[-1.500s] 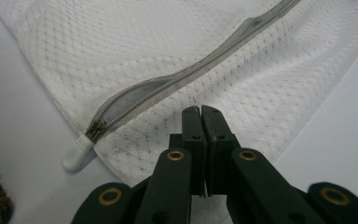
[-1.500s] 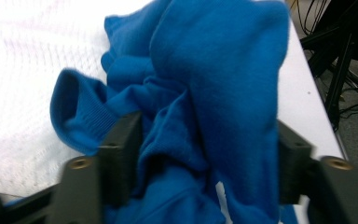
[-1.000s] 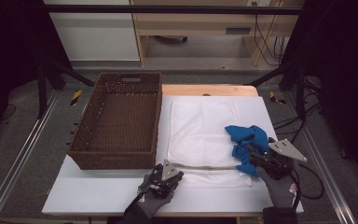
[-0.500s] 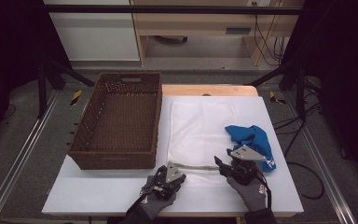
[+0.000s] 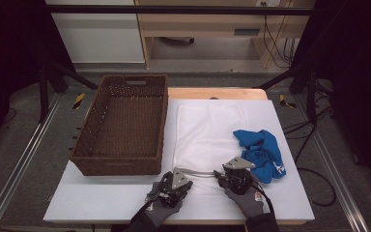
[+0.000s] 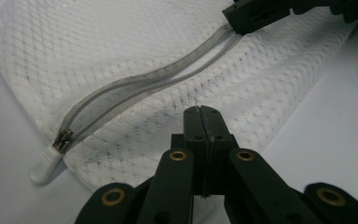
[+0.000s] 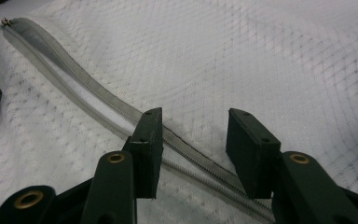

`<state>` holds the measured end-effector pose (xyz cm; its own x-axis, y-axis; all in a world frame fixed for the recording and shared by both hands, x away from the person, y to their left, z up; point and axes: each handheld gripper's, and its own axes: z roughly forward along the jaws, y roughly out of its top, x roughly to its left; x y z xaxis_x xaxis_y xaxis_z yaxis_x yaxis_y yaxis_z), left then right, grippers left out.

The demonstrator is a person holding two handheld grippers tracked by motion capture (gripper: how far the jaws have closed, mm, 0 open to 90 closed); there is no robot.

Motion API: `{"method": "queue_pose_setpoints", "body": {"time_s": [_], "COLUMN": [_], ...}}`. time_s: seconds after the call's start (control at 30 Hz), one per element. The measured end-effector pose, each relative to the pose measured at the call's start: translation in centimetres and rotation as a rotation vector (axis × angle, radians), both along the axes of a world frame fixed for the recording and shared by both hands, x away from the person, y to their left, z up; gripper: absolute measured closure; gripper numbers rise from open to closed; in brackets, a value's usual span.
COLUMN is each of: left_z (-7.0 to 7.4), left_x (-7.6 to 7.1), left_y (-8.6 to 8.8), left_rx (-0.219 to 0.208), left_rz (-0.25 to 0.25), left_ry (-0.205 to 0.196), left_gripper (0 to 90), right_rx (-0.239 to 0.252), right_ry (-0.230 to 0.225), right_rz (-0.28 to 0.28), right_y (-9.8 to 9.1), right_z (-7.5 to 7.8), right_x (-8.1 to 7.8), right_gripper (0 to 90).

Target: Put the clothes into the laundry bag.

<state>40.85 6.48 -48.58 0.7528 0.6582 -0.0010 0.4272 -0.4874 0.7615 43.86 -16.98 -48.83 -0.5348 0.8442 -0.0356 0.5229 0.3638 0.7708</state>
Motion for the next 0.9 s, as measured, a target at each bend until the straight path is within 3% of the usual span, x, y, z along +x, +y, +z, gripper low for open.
{"method": "queue_pose_setpoints", "body": {"time_s": [0.17,0.37,0.53,0.7,0.9], "left_z": [0.0,0.0,0.0,0.0,0.0], "left_x": [0.0,0.0,0.1,0.1,0.2], "left_y": [0.0,0.0,0.1,0.1,0.0], "left_rx": [0.000,-0.003,-0.007,-0.009,-0.006], "left_rz": [-0.001,-0.003,-0.004,-0.004,-0.003], "left_ry": [0.002,0.003,0.004,0.007,0.007], "left_gripper": [89.6,89.6,89.5,89.5,88.6], "right_rx": [0.013,-0.001,0.020,0.054,0.084], "right_ry": [-0.005,-0.018,-0.019,-0.075,-0.101], "right_rz": [-0.001,-0.006,-0.012,-0.016,-0.007], "right_y": [0.2,0.1,-0.1,-0.6,-0.6], "right_z": [-0.1,-0.1,0.1,1.6,2.9], "right_x": [0.2,0.2,0.4,0.3,0.4], "right_gripper": [65.6,85.9,88.4,88.6,88.8]}}
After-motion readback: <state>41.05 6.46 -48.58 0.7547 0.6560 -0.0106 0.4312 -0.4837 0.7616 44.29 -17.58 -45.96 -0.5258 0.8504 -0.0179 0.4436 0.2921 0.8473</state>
